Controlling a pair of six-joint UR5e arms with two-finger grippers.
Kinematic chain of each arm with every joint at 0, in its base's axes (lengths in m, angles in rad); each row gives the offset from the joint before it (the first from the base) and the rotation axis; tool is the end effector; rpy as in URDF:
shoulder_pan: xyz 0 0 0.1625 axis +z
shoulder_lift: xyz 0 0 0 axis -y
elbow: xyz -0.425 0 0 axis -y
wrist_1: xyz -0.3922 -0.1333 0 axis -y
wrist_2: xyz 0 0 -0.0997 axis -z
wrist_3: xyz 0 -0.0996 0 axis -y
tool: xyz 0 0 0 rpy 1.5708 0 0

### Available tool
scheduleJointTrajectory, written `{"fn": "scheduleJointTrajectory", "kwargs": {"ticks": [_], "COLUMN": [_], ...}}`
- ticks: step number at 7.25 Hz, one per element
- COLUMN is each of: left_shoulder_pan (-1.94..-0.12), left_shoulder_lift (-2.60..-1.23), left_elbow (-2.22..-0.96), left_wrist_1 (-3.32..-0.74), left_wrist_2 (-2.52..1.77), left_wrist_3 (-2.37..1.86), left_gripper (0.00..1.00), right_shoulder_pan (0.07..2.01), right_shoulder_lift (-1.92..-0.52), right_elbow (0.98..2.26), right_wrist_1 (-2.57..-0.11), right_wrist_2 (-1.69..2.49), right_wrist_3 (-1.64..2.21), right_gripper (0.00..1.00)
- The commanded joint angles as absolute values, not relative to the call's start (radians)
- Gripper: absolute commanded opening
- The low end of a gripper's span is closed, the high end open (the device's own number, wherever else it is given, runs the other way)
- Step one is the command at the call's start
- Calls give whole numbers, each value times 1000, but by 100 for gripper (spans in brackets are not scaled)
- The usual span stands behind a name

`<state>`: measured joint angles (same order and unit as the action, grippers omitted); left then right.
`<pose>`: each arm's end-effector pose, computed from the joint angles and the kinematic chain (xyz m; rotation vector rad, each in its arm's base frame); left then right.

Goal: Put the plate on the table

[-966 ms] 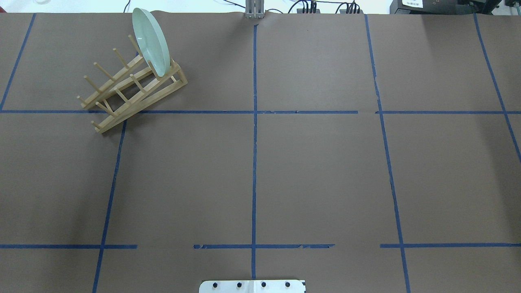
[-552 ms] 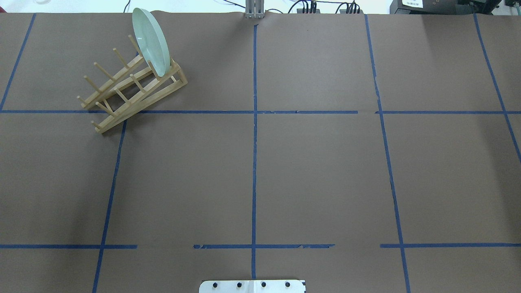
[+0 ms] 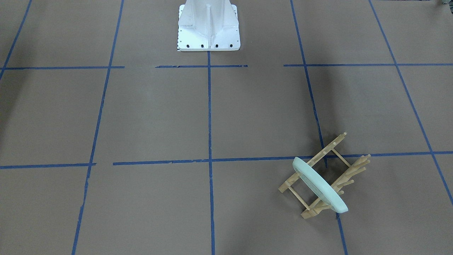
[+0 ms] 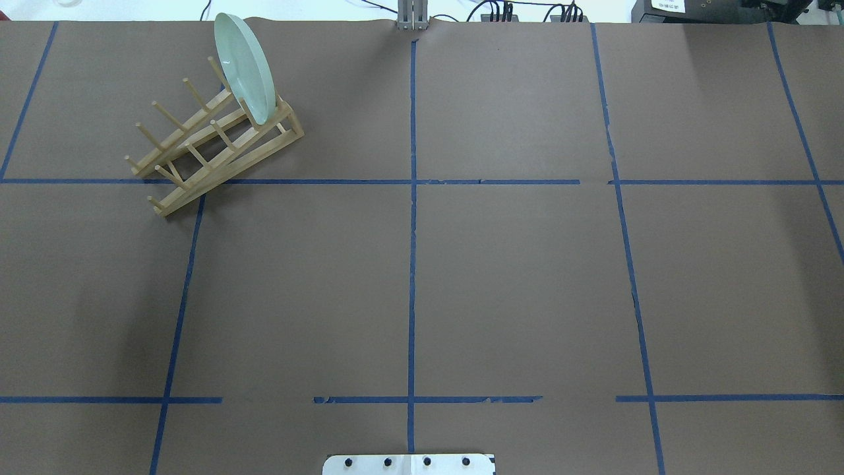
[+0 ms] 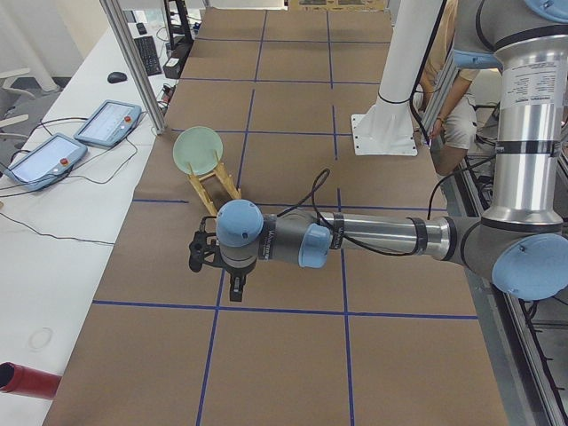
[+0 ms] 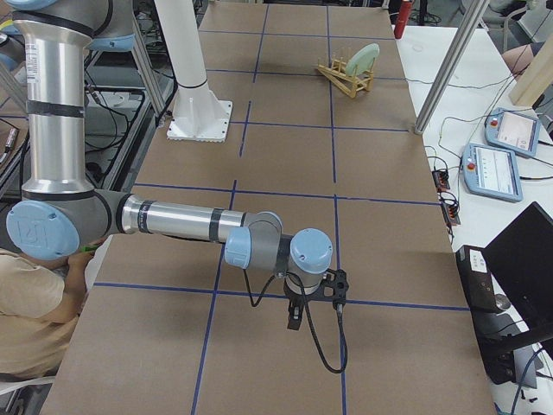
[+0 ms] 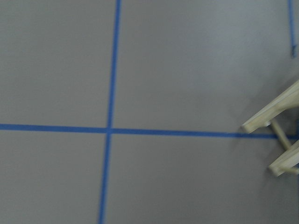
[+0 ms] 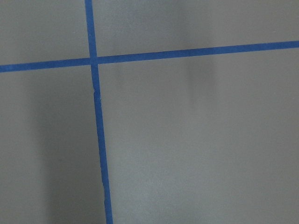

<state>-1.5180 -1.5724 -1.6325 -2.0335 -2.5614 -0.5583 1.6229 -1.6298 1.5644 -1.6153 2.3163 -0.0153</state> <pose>-0.0232 -0.5077 0.5598 0.1685 1.0656 -0.1953 0.0895 -0.4533 0.6961 -0.0796 -0.7480 0.0760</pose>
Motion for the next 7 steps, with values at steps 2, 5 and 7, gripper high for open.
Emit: {"fn": "scheduleJointTrajectory", "kwargs": {"ticks": [2, 5, 7], "left_shoulder_pan": [-1396, -1158, -1109], "left_shoulder_lift": [-1783, -1966, -2031], "left_elbow": [-1528, -1496, -1384], "left_wrist_1": [-2346, -2573, -2813], "left_wrist_2": [-2553, -2218, -2056], "left_wrist_3": [-1189, -1655, -1769], "left_gripper": [100, 100, 100], "right_shoulder_pan": [1623, 1623, 1623], "right_shoulder_lift": [-1631, -1629, -1631], "right_elbow": [1565, 1565, 1565], "right_wrist_1": [-1615, -1615, -1615], "right_wrist_2": [2316, 2316, 2316], "right_wrist_3": [-15, -15, -15], "right_gripper": [100, 100, 100]}}
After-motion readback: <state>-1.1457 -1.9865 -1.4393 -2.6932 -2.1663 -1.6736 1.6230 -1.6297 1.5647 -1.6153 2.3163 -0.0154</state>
